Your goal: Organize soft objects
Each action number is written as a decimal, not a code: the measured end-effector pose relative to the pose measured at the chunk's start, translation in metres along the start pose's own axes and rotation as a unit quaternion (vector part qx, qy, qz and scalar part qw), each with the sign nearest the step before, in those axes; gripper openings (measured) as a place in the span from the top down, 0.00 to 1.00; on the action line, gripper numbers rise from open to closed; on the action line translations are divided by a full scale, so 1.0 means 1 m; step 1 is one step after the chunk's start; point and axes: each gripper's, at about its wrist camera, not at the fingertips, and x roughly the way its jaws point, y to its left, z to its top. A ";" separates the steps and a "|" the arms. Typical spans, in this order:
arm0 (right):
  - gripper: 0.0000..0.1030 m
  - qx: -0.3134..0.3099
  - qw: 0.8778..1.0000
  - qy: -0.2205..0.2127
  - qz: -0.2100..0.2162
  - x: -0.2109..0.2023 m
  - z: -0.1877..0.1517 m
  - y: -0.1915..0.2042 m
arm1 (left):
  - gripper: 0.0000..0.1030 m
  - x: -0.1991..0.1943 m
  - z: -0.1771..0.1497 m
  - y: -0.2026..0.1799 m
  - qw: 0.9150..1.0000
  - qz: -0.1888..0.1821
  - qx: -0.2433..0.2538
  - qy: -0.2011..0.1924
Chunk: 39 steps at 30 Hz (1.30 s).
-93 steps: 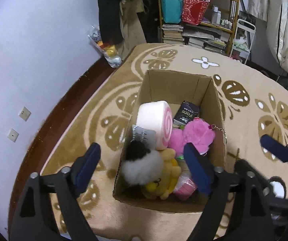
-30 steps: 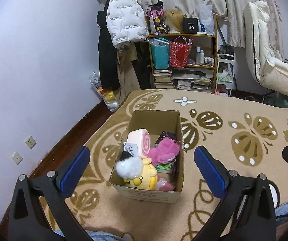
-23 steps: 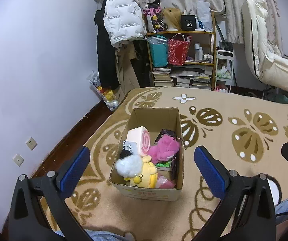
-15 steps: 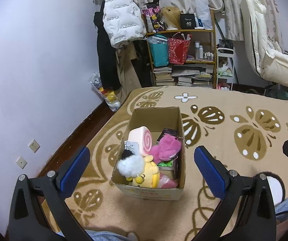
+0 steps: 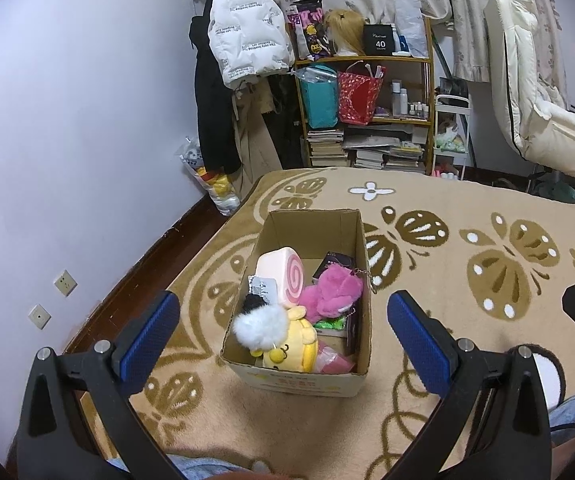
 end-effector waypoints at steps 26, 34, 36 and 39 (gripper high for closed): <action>0.00 0.001 1.000 0.002 -0.004 -0.002 -0.004 -0.006 | 0.01 0.001 -0.001 -0.002 1.000 0.000 0.007 0.001; 0.00 0.000 1.000 0.003 -0.005 -0.001 -0.003 -0.005 | 0.01 0.001 -0.002 -0.001 1.000 -0.002 0.006 0.002; 0.00 0.001 1.000 0.002 -0.005 -0.001 -0.003 -0.005 | 0.01 0.001 -0.001 -0.001 1.000 -0.005 0.006 0.001; 0.00 0.001 1.000 0.002 -0.005 -0.001 -0.002 -0.005 | 0.01 0.000 -0.001 -0.002 1.000 -0.005 0.006 -0.002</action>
